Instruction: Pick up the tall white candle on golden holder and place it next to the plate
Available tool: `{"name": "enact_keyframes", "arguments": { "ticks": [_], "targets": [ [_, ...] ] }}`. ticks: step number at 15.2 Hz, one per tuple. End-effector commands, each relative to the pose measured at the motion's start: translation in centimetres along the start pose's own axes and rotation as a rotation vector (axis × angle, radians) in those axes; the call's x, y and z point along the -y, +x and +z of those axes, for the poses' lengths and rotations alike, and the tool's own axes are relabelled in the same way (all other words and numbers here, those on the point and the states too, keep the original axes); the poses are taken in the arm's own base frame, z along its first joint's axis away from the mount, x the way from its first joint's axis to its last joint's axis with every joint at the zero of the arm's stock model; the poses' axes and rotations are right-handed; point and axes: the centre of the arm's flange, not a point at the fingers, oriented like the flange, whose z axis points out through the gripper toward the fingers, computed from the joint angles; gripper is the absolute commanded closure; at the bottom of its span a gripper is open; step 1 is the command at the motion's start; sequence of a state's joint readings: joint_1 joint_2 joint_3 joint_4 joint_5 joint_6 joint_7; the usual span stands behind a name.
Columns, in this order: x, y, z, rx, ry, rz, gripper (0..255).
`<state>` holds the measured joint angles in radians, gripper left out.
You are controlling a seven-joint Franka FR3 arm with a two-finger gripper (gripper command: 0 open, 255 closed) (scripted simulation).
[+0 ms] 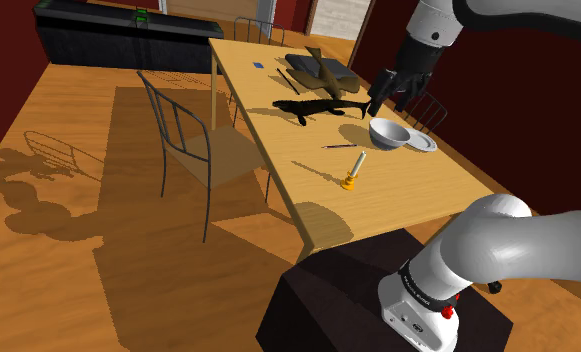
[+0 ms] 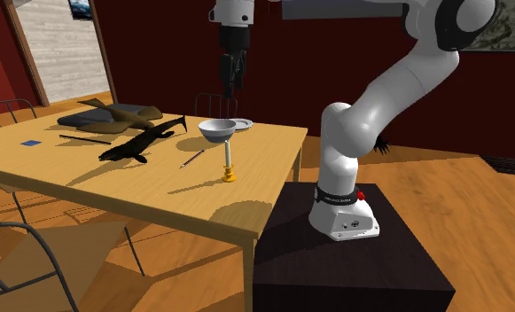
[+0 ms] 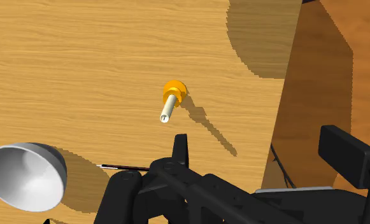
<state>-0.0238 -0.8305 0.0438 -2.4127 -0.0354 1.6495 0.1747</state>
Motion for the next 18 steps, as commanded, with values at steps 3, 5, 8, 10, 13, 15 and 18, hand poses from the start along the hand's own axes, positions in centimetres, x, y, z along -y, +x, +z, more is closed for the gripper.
{"name": "enact_keyframes", "arguments": {
  "ticks": [3,5,8,10,13,15,18],
  "targets": [
    [-1.4,0.6,2.2,0.010,0.008,-0.034,0],
    [-2.8,1.3,4.5,0.019,0.015,-0.069,0],
    [-4.8,2.4,7.9,0.034,0.027,-0.121,0],
    [-6.0,3.1,10.3,0.043,0.034,-0.155,0],
    [-7.8,4.2,13.7,0.058,0.046,-0.207,0],
    [-9.0,5.0,16.1,0.068,0.053,-0.241,0],
    [-9.6,5.4,18.0,0.073,0.058,-0.261,0]
  ]
}}
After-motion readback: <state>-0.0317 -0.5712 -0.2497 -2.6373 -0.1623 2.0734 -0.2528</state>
